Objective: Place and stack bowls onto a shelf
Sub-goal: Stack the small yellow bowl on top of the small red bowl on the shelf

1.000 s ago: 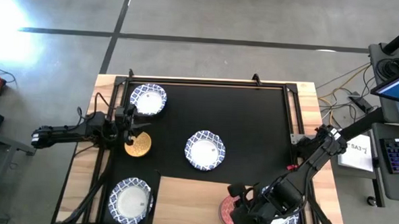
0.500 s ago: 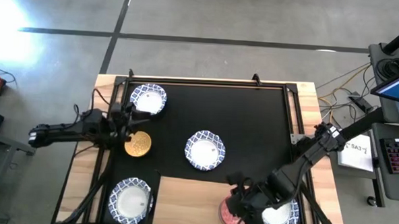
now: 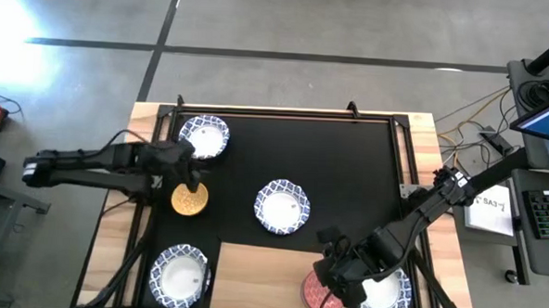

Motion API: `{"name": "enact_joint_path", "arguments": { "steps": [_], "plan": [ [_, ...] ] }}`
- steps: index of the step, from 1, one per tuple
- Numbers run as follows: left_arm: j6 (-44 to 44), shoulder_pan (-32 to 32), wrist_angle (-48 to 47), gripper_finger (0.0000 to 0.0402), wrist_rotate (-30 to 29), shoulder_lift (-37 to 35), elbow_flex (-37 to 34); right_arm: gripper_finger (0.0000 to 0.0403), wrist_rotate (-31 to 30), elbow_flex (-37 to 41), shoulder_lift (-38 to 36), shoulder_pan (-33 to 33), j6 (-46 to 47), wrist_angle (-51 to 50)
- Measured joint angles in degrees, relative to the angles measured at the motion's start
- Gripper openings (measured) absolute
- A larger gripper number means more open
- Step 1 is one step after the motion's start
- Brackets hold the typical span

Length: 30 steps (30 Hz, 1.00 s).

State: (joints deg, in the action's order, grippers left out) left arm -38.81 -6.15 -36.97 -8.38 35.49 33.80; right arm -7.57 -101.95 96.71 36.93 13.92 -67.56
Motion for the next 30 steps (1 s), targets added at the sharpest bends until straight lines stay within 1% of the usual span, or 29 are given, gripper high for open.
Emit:
{"name": "enact_joint_path", "arguments": {
  "steps": [3, 5, 10, 13, 17, 21, 26, 30],
  "plan": [
    [-2.12, 0.11, -7.44, 0.0194, 0.28, 4.46, 4.11, 0.0082, -0.01, 0.00, 0.00, -0.46, 1.36, -0.13],
    [-3.75, 0.22, -11.15, 0.0194, 1.66, 6.59, 6.01, 0.0082, 0.01, 0.00, 0.00, -0.62, 2.03, -0.55],
    [-9.73, 2.60, -18.25, 0.0194, 6.67, 9.49, 6.69, 0.0082, 0.00, 0.00, 0.00, -0.62, 2.87, -3.32],
    [-13.72, 6.02, -19.75, 0.0194, 9.47, 10.25, 5.85, 0.0082, 0.00, 0.00, 0.00, -0.70, 3.83, -3.28],
    [-17.45, 11.76, -19.15, 0.0194, 9.55, 11.61, 5.86, 0.0082, -0.20, 0.00, 0.00, -0.81, 4.10, -3.27],
    [-22.04, 17.69, -19.21, 0.0194, 10.43, 14.15, 5.86, 0.0082, -1.97, 0.00, 0.00, -0.85, 4.13, -3.26],
    [-25.45, 24.09, -19.33, 0.0194, 9.30, 18.46, 5.86, 0.0082, -2.08, 0.00, 0.00, -0.88, 4.04, -3.26],
    [-26.20, 26.53, -19.36, 0.0194, 8.93, 22.47, 5.86, 0.0082, -2.08, 0.00, 0.00, -0.86, 4.08, -3.26]
  ]
}}
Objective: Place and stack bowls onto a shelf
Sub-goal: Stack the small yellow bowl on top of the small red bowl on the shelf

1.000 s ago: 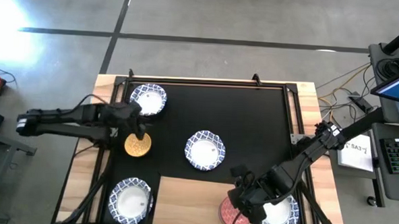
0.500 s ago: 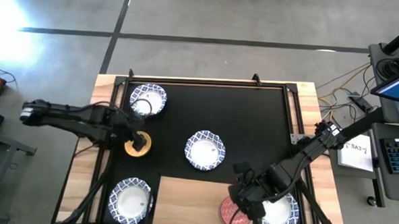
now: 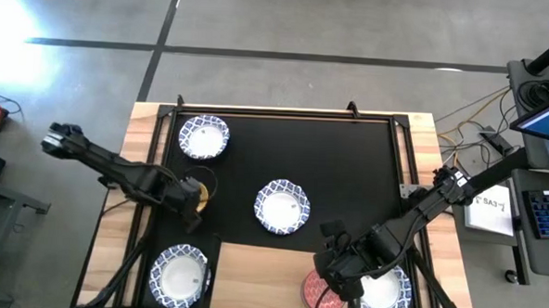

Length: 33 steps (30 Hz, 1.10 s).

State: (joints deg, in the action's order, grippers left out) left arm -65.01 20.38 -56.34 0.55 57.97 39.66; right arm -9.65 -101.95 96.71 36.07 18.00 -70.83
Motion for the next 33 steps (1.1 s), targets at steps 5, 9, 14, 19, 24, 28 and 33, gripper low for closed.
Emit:
{"name": "enact_joint_path", "arguments": {
  "steps": [5, 9, 14, 19, 24, 28, 33],
  "plan": [
    [2.26, 0.33, 0.06, 0.0194, -1.01, 5.12, 0.00, 0.0082, 0.00, 0.00, 0.00, -0.02, 0.02, 0.08],
    [4.52, 0.33, 0.23, 0.0194, -1.46, 8.24, 0.00, 0.0082, -0.02, 0.00, 0.00, 0.00, 0.57, 0.24],
    [6.64, 0.33, 0.42, 0.0189, -1.09, 10.81, 0.00, 0.0082, -0.02, 0.00, 0.00, 0.00, 1.97, 0.36],
    [9.85, 0.33, 1.24, 0.0138, -1.06, 12.73, 0.00, 0.0082, -0.02, 0.00, 0.00, 0.00, 1.87, 0.37],
    [12.43, 0.33, 1.73, 0.0048, -1.05, 14.00, 0.00, 0.0082, -0.02, 0.00, 0.00, 0.00, 1.61, 0.37],
    [13.50, 0.28, 2.62, 0.0012, 0.19, 14.07, 0.04, 0.0082, -0.71, 0.00, 0.00, 0.00, 1.53, 0.37],
    [15.88, 0.29, 4.39, 0.0006, 0.45, 13.28, 2.47, 0.0082, -2.58, 0.00, 0.00, -0.45, 1.40, 0.35]
  ]
}}
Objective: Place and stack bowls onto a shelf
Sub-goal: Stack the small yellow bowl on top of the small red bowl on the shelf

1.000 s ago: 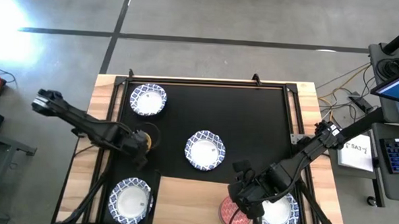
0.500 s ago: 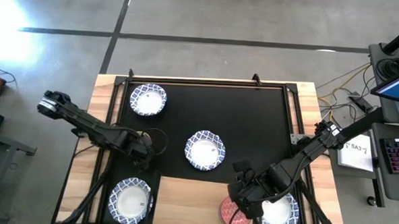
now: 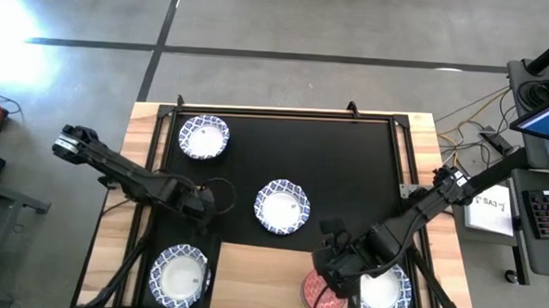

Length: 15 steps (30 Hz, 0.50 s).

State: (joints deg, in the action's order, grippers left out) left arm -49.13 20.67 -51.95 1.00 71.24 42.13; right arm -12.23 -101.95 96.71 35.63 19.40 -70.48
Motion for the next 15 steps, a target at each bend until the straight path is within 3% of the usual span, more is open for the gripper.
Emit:
{"name": "enact_joint_path", "arguments": {
  "steps": [10, 15],
  "plan": [
    [13.03, -1.67, 0.13, 0.0003, -8.13, -0.04, 11.56, 0.0082, -0.05, 0.00, 0.00, -3.66, -2.84, -2.10],
    [19.56, -3.91, 0.14, 0.0003, -11.24, -0.04, 15.74, 0.0082, -1.91, 0.01, 0.00, -6.03, -9.76, -2.62]
  ]
}}
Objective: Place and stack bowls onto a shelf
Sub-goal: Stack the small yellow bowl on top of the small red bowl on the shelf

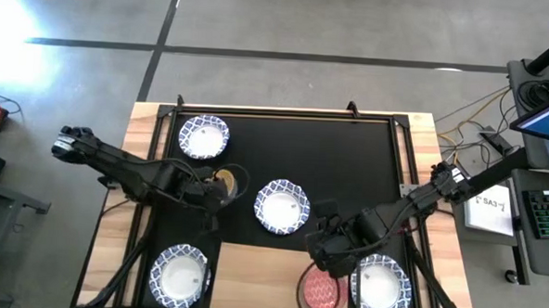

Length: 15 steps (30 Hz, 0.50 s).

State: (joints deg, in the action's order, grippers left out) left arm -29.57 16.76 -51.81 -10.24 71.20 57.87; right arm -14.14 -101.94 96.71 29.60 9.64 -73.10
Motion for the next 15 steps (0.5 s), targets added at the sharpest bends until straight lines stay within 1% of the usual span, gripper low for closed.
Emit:
{"name": "enact_joint_path", "arguments": {
  "steps": [3, 5, 10, 15],
  "plan": [
    [3.24, -1.52, 1.14, 0.0002, -0.24, 0.15, 1.70, 0.0082, -2.39, 0.01, 0.00, -1.20, -5.48, 0.03],
    [6.02, -2.15, 4.30, 0.0002, -0.35, 0.34, 2.23, 0.0082, -4.08, 0.01, 0.00, -2.08, -8.06, 0.04],
    [14.17, -2.24, 11.81, 0.0002, 0.44, 0.74, 2.43, 0.0082, -4.38, 0.03, -0.25, -4.62, -9.95, -0.84],
    [23.08, -2.26, 14.91, 0.0002, 2.45, 0.76, 2.43, 0.0082, -4.29, 0.06, -2.75, -7.79, -12.02, -4.20]
  ]
}}
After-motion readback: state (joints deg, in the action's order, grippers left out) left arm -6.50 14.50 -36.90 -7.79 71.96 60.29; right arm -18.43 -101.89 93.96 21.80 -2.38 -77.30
